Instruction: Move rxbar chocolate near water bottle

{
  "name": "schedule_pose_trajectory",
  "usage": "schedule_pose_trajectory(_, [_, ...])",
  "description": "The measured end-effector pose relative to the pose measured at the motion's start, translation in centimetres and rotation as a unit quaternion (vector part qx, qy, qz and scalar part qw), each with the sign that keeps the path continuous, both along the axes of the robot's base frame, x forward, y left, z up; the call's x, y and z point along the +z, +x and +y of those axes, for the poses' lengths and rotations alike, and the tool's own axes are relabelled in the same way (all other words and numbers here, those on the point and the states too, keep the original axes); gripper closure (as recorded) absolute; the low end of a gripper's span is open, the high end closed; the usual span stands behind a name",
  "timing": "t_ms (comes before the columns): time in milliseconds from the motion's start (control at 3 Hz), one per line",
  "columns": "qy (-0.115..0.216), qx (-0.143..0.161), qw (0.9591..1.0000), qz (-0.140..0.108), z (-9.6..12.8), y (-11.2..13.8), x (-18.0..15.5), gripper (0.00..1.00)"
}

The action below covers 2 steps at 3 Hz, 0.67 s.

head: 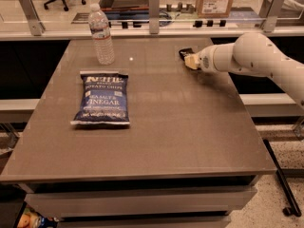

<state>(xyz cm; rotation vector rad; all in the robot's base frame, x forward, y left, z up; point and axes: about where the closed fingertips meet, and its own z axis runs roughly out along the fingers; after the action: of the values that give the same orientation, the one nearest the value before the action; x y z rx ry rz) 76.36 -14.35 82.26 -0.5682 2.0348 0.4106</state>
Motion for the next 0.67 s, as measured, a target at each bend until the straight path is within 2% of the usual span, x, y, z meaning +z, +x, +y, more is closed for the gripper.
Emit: schedule_pose_trajectory(667, [0.0, 0.0, 1.0, 0.0, 0.0, 0.0, 0.01, 1.0])
